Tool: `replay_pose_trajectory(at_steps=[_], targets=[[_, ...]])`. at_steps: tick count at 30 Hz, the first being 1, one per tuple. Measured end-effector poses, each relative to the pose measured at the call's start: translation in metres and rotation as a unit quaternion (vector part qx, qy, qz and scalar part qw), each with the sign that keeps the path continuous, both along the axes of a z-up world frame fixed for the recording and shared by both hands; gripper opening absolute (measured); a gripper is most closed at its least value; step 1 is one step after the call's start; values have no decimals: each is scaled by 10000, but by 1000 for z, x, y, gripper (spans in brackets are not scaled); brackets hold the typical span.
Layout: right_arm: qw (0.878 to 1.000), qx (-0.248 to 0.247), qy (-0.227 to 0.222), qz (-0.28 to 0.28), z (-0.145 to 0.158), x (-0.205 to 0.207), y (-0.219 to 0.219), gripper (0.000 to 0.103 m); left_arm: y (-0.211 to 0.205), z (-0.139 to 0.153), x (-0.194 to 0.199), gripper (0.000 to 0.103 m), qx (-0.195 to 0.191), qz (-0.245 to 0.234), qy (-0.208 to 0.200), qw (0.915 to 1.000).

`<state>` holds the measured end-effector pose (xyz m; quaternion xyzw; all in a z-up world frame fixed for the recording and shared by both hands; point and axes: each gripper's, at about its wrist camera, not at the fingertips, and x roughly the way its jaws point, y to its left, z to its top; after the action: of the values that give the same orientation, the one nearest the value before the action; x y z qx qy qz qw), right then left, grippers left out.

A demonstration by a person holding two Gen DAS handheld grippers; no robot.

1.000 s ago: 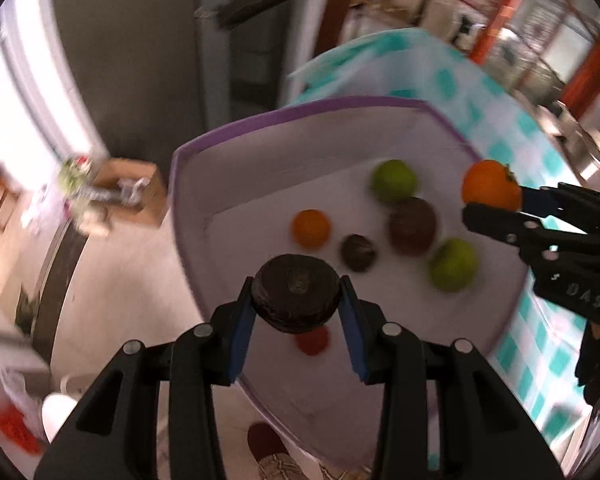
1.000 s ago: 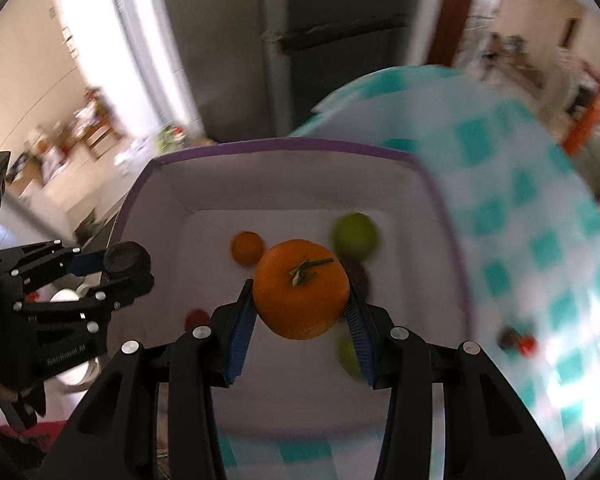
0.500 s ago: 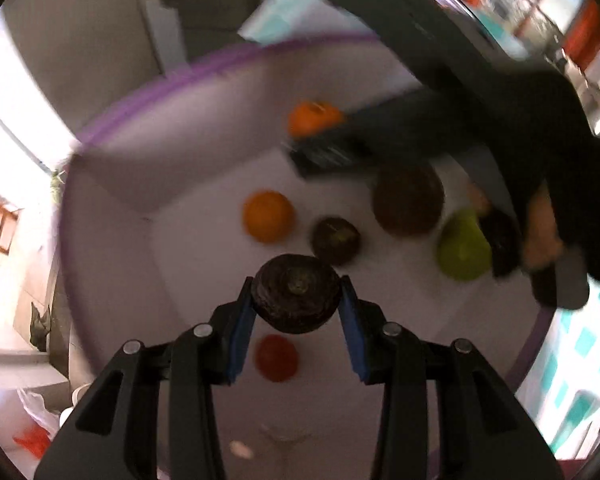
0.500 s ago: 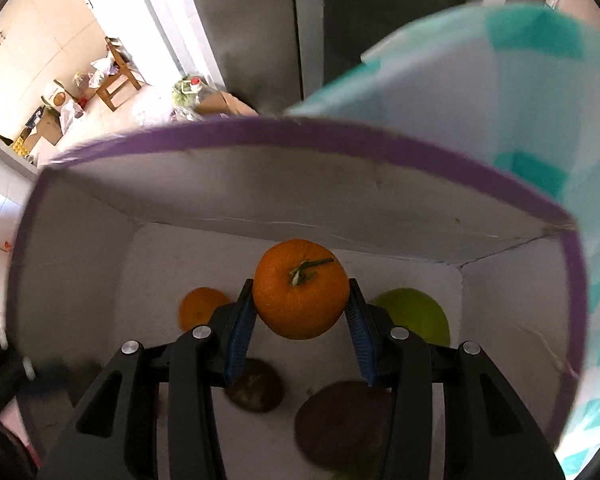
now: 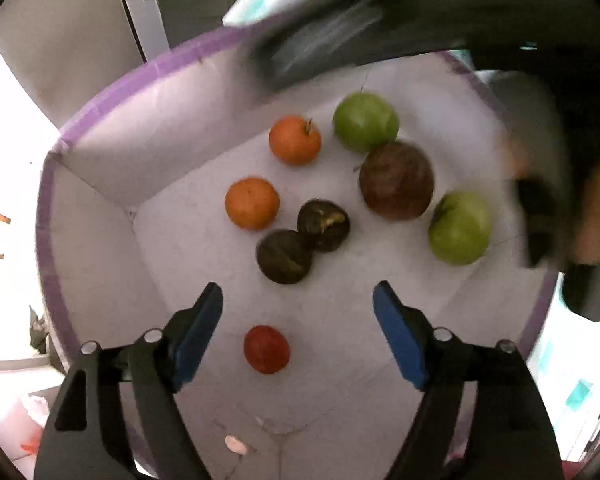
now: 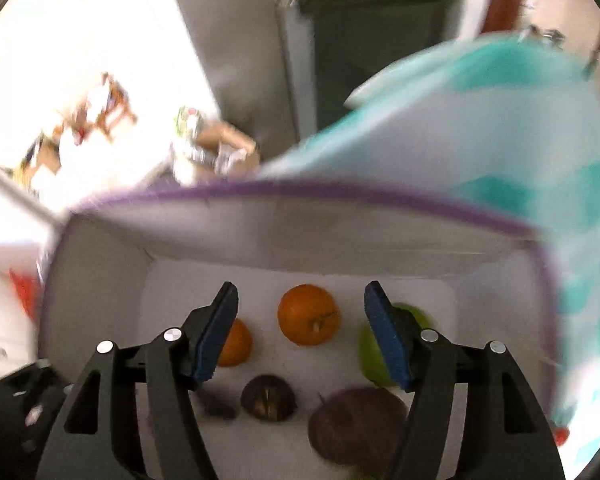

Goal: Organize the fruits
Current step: 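Move both open grippers back toward the tomato and brown fruit on the cloth, then grasp the red cherry tomato with the right gripper while the left grasps the brown fruit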

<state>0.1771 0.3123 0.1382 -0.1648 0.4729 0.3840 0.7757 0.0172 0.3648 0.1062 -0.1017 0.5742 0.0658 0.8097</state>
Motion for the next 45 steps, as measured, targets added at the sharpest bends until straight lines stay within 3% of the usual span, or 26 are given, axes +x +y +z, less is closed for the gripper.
replay_pose_trajectory(at_steps=[2,4,6,8,12,16,19,23,27,31,39,44,45], targets=[[9979,390,-265,-444,41,-12,-42,69,0,22,-12,80,23,130,-423,9990],[9918,673,-593,-913,73,-33,-92,80,-5,43,-24,86,32,203,-808,9965],[9820,778,-999,-1405,95,-67,-145,87,-10,63,-33,97,78,197,-1231,9922],[9725,440,-1168,-1968,94,-103,-206,87,-24,78,-46,101,95,142,-1645,9862],[9482,-222,-705,-3088,61,-143,-278,87,-53,93,-51,101,-96,-63,-2030,9791],[9153,-134,-313,-4014,44,-164,-343,87,-86,100,-46,101,-359,-418,-2073,9767],[9113,-147,-337,-4101,38,-165,-357,87,-122,101,-36,101,-303,-1016,-2101,9719],[9085,203,-51,-4173,23,-121,-371,87,-165,97,-23,101,-12,-1629,-2155,9628],[9050,552,271,-4209,0,-55,-372,85,-205,85,-7,101,423,-2175,-1936,9557],[8851,858,778,-4508,-41,19,-382,73,-243,65,8,101,625,-2670,-1789,9449],[8544,1150,1405,-4869,-103,91,-370,58,-308,10,0,101,1170,-3702,-1278,9127],[8511,566,1390,-5032,-120,112,-354,49,-314,-11,1,101,1161,-3734,-908,9159],[8499,445,1419,-5056,-123,114,-353,42,-315,-13,3,101,1169,-3723,-886,9164]])
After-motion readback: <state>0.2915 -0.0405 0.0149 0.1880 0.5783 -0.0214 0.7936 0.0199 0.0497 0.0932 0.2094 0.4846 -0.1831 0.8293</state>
